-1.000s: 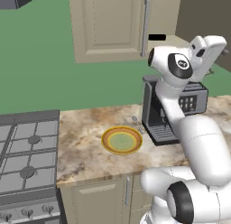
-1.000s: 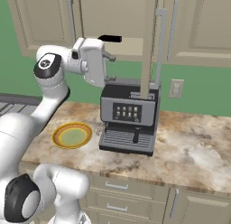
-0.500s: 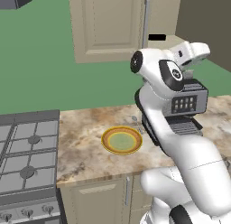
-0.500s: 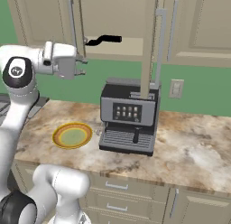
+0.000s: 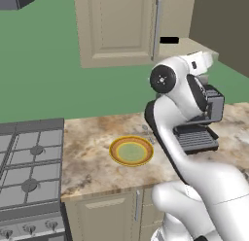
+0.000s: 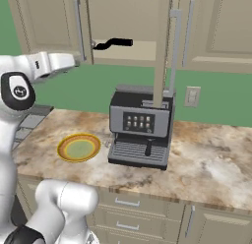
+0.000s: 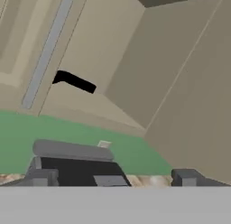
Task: Pick the pan from the cabinet and place it on the stove. Then turn on the stove burner for the pan.
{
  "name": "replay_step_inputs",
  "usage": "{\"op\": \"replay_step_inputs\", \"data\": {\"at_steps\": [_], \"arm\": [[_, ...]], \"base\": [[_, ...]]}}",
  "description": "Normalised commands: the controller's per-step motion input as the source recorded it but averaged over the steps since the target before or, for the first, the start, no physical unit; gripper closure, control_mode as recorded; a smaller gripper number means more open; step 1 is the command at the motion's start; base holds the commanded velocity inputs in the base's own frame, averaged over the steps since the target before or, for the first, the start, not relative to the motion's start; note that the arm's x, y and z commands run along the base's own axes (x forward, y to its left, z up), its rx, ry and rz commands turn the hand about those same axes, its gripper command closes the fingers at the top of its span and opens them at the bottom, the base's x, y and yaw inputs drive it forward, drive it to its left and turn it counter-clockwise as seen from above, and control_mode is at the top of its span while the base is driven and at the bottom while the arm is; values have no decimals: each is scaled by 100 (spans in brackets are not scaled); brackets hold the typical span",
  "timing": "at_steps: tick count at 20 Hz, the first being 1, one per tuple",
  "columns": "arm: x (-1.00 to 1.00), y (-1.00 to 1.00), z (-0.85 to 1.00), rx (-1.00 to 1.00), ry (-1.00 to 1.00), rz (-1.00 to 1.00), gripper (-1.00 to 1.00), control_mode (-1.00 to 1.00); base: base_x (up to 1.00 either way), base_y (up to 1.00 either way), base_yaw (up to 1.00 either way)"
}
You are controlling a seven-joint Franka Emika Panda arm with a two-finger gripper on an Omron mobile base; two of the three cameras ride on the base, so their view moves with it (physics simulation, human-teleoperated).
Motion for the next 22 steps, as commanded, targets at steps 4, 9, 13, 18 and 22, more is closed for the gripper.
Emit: {"op": "replay_step_inputs", "data": {"at_steps": [4,9,13,18,22], "arm": [[18,48,0,13,-24,47,-100,-100],[22,24,17,13,-21,39,-100,-100],[16,14,34,13,-15,24,-100,-100],[10,3,34,7,-13,11,-100,-100],[22,7,22,7,-9,7,-100,-100]], "base": [[0,0,0],[0,0,0],[0,0,0],[0,0,0],[0,0,0]]}}
